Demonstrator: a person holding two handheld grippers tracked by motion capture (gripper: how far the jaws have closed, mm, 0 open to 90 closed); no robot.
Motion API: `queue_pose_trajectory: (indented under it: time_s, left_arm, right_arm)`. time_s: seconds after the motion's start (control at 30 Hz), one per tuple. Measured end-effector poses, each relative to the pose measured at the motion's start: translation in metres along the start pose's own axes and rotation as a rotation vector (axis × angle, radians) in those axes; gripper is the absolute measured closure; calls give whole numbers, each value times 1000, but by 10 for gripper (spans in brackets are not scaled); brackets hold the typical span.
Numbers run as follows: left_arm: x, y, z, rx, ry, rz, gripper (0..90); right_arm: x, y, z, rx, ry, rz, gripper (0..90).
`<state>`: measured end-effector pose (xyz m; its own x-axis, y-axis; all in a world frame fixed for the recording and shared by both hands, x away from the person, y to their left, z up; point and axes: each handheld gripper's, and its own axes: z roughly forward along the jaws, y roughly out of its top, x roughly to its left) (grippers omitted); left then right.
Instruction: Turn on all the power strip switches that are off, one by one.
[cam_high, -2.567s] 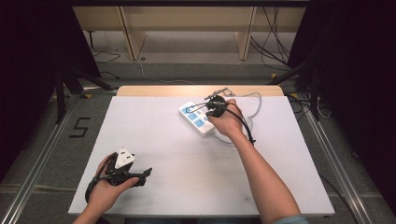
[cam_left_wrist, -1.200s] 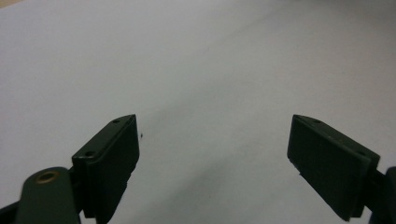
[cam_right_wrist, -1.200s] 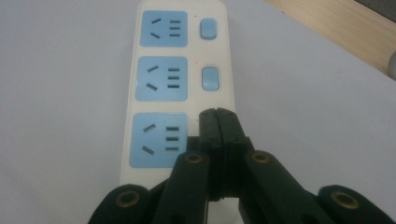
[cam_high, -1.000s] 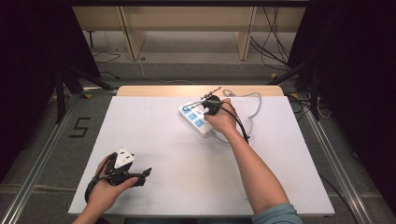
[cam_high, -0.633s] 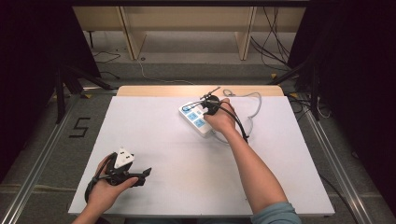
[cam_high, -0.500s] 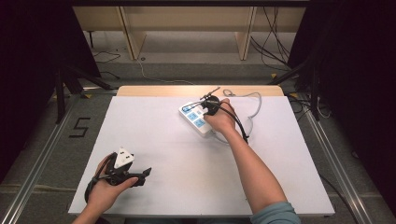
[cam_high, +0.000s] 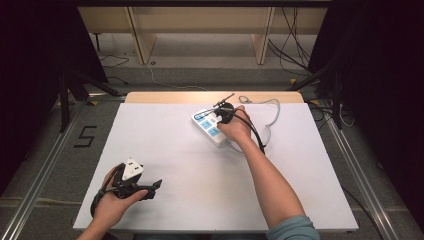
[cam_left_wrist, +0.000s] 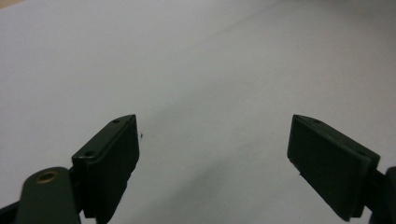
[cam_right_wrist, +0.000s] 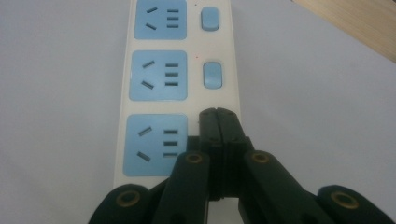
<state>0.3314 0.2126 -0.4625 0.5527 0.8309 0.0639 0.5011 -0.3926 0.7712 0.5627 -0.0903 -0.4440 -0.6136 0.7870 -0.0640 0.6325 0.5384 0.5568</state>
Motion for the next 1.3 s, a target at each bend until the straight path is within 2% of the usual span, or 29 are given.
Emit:
queue_pose_trajectory:
  time_s: [0.3, 0.7, 0.9, 1.07, 1.2, 1.3]
  left_arm:
    - [0, 0, 1, -1, -3, -7, 164]
    - [-1, 0, 1, 3, -5, -1, 164]
    - [-1, 0, 1, -1, -6, -3, 164]
    - [0, 0, 1, -1, -3, -7, 164]
    - [0, 0, 1, 3, -7, -4, 164]
    - [0, 0, 1, 0, -6, -6, 164]
  right_arm:
    - [0, 0, 1, 5, 2, 11, 900]
    - [4, 0, 2, 18, -24, 7, 900]
    - [3, 0, 2, 21, -13, 11, 900]
    - [5, 0, 2, 14, -33, -14, 900]
    - [3, 1, 0, 4, -23, 0, 900]
    - [3, 3, -2, -24, -20, 11, 900]
